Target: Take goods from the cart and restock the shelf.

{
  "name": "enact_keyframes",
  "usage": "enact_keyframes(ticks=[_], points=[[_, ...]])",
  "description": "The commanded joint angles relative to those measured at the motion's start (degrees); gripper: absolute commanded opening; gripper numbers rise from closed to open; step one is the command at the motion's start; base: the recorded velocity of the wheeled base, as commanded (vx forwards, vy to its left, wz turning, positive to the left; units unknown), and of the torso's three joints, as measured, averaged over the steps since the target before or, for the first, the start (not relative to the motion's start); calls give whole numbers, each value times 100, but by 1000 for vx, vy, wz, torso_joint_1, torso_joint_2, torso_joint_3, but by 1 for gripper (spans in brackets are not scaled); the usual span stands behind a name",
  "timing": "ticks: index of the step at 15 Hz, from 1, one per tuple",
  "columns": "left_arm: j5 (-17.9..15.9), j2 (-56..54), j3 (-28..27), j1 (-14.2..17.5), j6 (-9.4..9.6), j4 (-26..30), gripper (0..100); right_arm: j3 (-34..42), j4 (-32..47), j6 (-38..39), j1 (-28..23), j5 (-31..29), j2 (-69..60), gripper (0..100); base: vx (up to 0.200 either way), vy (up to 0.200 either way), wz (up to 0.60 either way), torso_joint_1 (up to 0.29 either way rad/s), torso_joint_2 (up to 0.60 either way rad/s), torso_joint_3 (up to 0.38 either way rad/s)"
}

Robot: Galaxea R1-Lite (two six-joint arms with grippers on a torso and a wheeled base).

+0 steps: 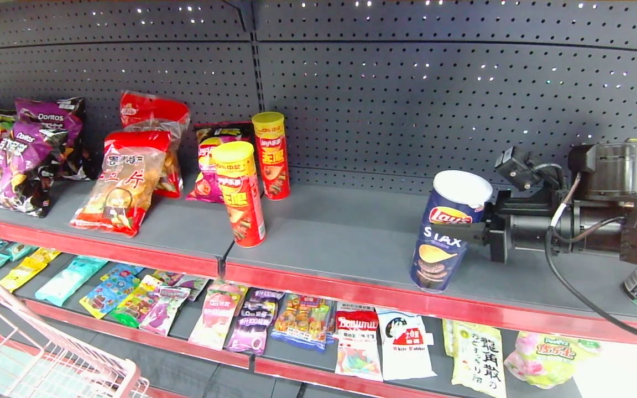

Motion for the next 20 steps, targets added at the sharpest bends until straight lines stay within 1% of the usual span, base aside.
enact_keyframes(ticks=[1, 4, 9, 11, 19, 20], points=[[1, 7, 4, -1, 8, 2, 0, 21, 3, 1, 11, 34, 24, 0, 0, 0, 0, 0, 0, 0], [1, 7, 4, -1, 8, 2, 0, 118, -6, 1, 2, 139, 33, 0, 0, 0, 0, 0, 0, 0], [1, 16, 4, -1, 8, 2, 0, 30, -59, -96, 11, 157, 200, 0, 0, 0, 0, 0, 0, 0], [1, 7, 4, -1, 8, 2, 0, 30, -59, -149, 11, 254, 209, 0, 0, 0, 0, 0, 0, 0], [10, -1, 4, -1, 8, 2, 0, 30, -59, -193, -6, 227, 244, 0, 0, 0, 0, 0, 0, 0], [10, -1, 4, 8, 17, 2, 0, 38, -59, -193, -6, 219, 244, 100, 0, 0, 0, 0, 0, 0]])
